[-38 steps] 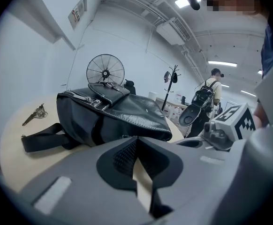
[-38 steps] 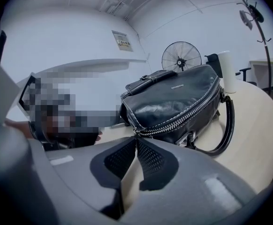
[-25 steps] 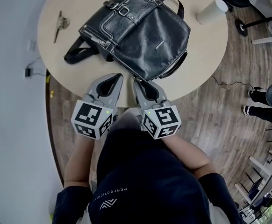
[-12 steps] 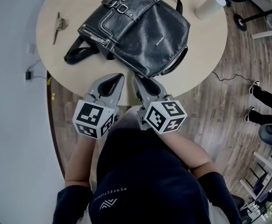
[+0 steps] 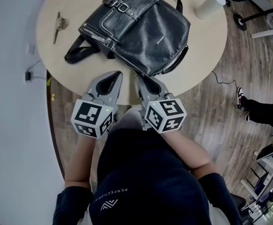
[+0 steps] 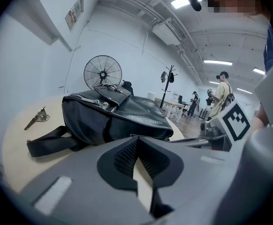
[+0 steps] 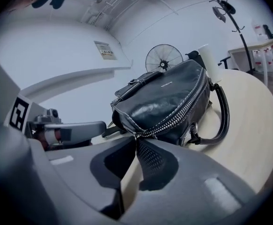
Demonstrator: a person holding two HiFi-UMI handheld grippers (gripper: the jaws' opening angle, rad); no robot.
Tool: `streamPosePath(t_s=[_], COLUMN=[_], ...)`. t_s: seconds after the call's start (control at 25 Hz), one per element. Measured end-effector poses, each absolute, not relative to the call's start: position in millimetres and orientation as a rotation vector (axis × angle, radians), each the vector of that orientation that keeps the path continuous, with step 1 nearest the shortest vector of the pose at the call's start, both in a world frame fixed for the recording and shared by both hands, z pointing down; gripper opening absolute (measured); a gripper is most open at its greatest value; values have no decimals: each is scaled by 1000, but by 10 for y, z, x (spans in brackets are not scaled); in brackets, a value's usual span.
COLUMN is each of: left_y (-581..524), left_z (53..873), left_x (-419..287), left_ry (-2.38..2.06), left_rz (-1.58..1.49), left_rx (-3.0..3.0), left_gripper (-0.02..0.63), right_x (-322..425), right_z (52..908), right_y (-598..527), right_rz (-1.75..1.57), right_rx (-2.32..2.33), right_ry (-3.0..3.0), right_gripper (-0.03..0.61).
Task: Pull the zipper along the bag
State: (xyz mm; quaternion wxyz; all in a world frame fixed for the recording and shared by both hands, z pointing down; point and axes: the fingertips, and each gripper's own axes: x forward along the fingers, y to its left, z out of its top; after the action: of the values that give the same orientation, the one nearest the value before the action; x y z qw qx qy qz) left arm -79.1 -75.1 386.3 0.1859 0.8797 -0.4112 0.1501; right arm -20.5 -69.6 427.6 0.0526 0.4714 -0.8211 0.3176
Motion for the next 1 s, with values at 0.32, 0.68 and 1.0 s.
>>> streamPosePath(t_s=[0.32, 0.68, 1.0], left_y=[-1070, -1150, -1121], left_z=[3620, 3705, 3810], left_x=[-689, -629, -674], left_ry=[-1200, -1284, -1302], left_rz=[172, 127, 70], left_rx=[2348, 2182, 2033], left_gripper=[146, 204, 236], right_x=[-223, -222, -207], right_z=[4244, 4253, 4254], right_y=[-629, -590, -586], right_rz=[844, 809, 775], right_rx=[1281, 1178, 1093], right_ry=[-2485, -2486, -2487], right_gripper=[14, 12, 12])
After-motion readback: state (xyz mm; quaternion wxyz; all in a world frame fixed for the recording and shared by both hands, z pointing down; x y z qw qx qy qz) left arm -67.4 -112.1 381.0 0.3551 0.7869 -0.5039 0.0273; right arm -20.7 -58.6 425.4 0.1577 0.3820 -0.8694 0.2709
